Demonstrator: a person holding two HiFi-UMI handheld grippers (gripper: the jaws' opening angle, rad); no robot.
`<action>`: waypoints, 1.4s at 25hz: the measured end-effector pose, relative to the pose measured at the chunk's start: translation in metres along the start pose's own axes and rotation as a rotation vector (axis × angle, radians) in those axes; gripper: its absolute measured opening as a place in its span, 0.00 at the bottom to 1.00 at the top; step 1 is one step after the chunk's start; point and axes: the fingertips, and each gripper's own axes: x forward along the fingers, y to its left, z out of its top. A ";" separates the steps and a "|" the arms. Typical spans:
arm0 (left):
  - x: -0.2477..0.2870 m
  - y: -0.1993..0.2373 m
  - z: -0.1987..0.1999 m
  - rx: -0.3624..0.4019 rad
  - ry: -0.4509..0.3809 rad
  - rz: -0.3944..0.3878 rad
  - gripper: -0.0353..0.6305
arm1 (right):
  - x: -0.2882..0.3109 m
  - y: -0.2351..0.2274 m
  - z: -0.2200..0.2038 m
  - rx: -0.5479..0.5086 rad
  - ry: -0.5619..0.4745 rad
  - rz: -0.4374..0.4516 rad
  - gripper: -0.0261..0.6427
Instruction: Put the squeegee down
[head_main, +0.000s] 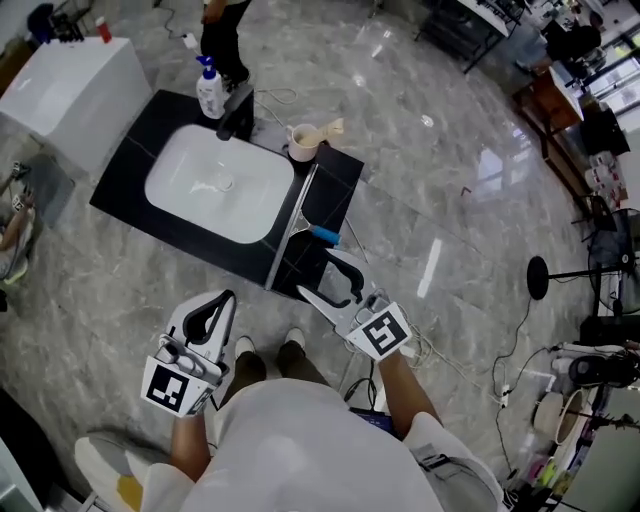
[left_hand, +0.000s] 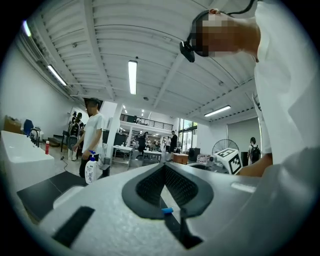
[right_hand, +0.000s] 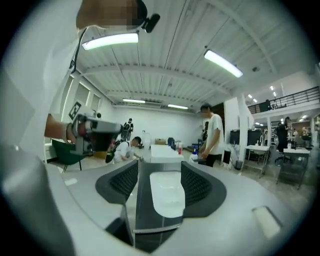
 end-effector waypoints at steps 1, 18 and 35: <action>0.002 -0.001 0.004 0.008 -0.009 -0.010 0.05 | -0.008 0.002 0.022 0.011 -0.045 -0.029 0.45; -0.016 -0.003 0.026 0.061 -0.040 -0.015 0.05 | -0.051 0.032 0.101 -0.029 -0.151 -0.158 0.06; -0.030 -0.011 0.036 0.079 -0.055 0.017 0.05 | -0.051 0.045 0.101 -0.066 -0.123 -0.122 0.06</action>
